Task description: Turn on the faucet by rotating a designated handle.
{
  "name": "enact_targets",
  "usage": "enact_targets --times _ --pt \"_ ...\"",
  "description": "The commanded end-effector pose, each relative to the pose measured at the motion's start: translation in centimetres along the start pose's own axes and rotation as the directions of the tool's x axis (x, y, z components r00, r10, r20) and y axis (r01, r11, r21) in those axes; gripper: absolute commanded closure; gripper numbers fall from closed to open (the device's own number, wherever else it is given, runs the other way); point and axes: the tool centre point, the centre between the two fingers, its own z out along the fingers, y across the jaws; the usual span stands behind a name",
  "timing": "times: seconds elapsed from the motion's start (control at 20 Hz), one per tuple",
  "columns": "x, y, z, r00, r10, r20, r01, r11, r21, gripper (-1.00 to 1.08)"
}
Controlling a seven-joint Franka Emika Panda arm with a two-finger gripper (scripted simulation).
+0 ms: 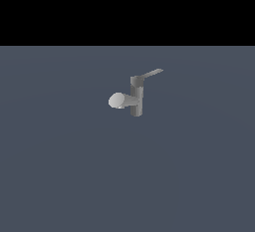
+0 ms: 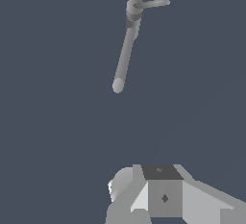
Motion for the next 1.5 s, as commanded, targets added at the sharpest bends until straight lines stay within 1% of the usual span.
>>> enact_targets --times 0.0,0.15,0.4,0.65,0.85,1.2,1.45 --pt "0.0 0.0 0.0 1.000 0.000 0.000 0.000 1.000 0.000 1.08" --pt "0.1 0.2 0.0 1.000 0.013 0.001 -0.013 1.000 0.009 1.08" --pt "0.5 0.9 -0.2 0.998 0.056 0.006 -0.056 0.998 0.039 1.08" --pt "0.6 0.9 -0.1 0.998 0.060 0.006 -0.060 0.997 0.039 1.08" --pt "1.3 1.0 -0.1 0.996 0.086 0.009 -0.086 0.995 0.045 1.08" --pt "3.9 1.2 0.3 0.983 0.181 0.019 -0.181 0.981 0.065 1.08" --pt "6.8 1.5 1.0 0.957 0.289 0.034 -0.291 0.953 0.082 1.08"
